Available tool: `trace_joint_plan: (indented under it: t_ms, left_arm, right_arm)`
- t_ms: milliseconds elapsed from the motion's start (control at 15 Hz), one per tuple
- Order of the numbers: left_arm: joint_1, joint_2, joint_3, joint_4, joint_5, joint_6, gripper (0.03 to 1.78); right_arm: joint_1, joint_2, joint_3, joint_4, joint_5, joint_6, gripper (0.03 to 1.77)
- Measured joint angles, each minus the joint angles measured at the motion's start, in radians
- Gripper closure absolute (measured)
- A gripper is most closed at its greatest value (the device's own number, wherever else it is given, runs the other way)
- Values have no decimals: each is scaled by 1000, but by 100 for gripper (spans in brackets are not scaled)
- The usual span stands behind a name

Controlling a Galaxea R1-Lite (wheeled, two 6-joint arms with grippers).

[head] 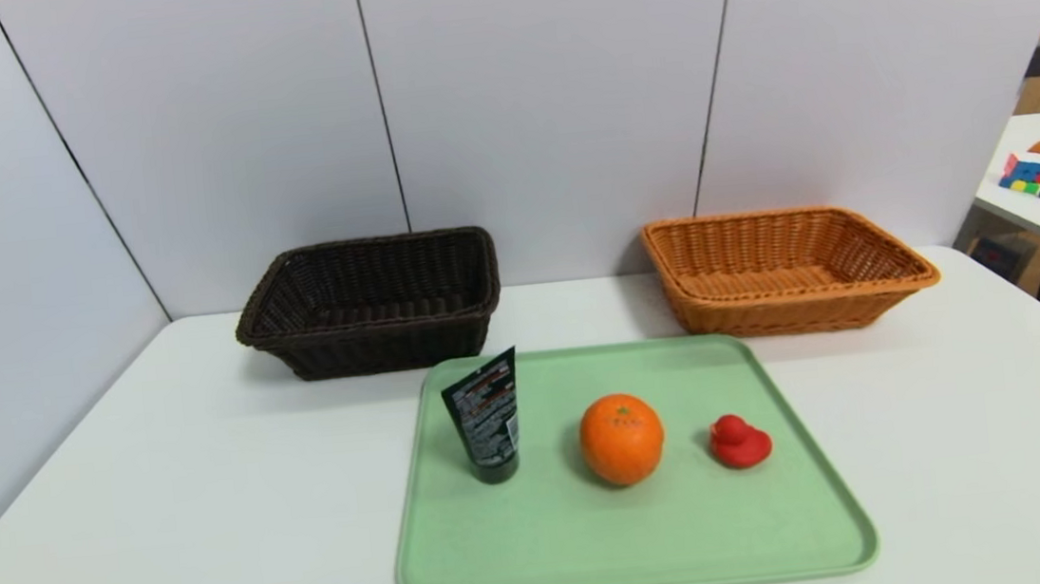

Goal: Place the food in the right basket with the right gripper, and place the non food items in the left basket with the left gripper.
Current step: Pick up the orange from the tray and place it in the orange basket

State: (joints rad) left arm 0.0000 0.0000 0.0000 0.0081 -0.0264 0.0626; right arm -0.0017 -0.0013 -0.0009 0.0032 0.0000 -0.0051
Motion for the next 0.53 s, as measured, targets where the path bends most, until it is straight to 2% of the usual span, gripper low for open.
trace_joint_plan:
  t_ms: [267,400,533]
  left_arm:
    - [0,0,0,0,0,-3,12]
    - [0,0,0,-3,-7,29,12]
    - [0,0,0,-4,-4,10,12]
  right_arm:
    - [0,0,0,-1,0,0,10]
    - [0,0,1,-3,-1,1,10]
    - [0,0,1,-2,-2,2,10]
